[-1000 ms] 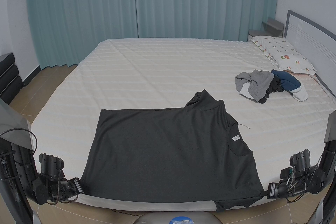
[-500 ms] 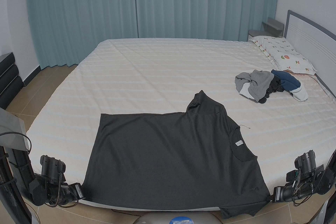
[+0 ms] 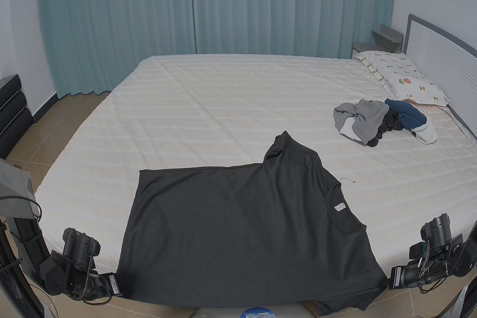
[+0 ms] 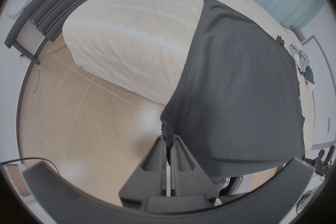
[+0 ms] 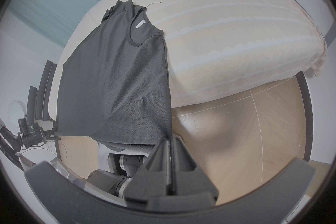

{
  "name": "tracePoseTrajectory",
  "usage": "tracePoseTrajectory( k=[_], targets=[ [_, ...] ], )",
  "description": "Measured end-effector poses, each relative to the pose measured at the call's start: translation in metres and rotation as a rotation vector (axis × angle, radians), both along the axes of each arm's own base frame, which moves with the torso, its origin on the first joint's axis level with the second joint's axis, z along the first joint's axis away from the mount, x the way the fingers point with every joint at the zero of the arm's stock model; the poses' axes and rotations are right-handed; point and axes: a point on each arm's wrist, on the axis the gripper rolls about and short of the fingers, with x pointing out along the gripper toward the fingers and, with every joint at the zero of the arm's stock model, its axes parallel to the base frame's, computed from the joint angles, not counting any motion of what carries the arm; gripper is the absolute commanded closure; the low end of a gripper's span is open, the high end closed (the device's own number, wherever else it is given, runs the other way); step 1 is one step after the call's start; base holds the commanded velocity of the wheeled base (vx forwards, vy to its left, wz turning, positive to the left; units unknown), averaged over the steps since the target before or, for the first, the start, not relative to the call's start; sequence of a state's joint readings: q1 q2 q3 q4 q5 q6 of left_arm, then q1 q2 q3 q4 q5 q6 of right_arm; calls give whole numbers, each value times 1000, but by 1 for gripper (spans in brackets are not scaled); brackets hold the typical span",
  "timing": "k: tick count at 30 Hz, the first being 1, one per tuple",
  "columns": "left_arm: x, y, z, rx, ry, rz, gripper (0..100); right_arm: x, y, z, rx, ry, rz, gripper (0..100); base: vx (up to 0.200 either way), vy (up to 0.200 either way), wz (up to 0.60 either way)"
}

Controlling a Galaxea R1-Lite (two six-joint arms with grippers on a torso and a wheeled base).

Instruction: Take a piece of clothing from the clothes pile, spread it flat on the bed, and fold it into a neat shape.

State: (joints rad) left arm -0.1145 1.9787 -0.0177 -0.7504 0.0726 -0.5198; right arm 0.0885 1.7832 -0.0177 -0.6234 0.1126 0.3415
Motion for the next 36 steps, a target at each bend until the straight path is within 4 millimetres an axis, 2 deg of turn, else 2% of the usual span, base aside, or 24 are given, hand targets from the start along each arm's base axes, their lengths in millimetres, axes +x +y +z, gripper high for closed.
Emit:
tracePoseTrajectory(
  k=[5,10,21,36],
  targets=[
    [-3,-3,5,-4,-13,-22,100,-2,0,3,-1,-10,0,100,0,0,0],
    [2,-4,11,-11,-80,-25,100,5,0,10,13,-107,-8,100,0,0,0],
    [32,-4,29,-46,-344,14,100,32,2,24,41,-338,-17,100,0,0,0],
    [62,-6,40,-74,-457,45,100,70,5,29,61,-409,-9,100,0,0,0]
  ],
)
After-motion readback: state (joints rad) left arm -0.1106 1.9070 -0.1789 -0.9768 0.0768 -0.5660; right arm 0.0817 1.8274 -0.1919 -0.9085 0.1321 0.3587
